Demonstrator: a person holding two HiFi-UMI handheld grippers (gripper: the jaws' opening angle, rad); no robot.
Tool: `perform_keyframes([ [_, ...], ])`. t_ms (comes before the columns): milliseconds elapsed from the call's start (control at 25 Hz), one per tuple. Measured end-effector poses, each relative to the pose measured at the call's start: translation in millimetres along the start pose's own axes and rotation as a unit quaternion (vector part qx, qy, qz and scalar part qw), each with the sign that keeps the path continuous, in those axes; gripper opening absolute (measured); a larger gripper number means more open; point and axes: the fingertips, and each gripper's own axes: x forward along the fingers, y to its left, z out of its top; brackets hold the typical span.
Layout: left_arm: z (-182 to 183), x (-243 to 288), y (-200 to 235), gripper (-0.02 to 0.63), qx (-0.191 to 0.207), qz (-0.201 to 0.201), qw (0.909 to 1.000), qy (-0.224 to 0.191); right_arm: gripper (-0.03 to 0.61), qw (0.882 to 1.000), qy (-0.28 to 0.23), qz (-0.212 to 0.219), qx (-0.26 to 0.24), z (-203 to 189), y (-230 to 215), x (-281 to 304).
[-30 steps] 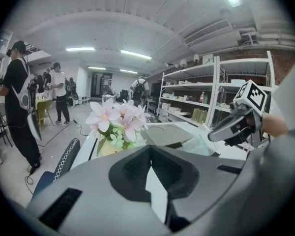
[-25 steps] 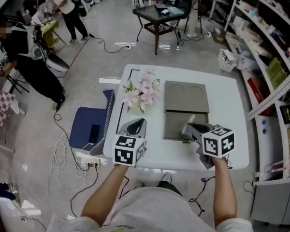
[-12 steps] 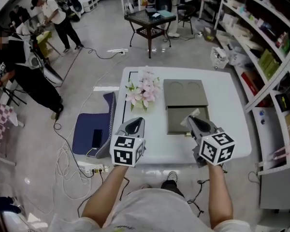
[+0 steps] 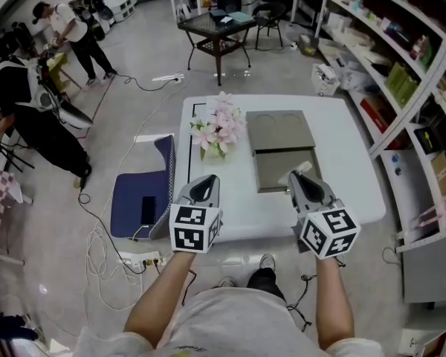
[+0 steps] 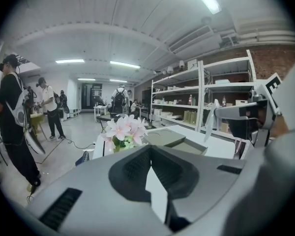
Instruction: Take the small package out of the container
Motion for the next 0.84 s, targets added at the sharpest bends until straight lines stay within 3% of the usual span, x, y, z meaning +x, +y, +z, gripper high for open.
perform_keyframes([
  [440,-7.6,-8.5,-3.4,0.003,0.009,-0.008,0.9999,0.003,0.005,0.999,-0.001,-0.035,0.002,-13.5,0.0,-20.7],
  [840,-5.5,-4.0,-14.7,0.003,0.009,-0.016,0.9998,0.003,0.005,0.999,-0.002,-0.041,-0.002,-10.9,-6.6,-29.3],
])
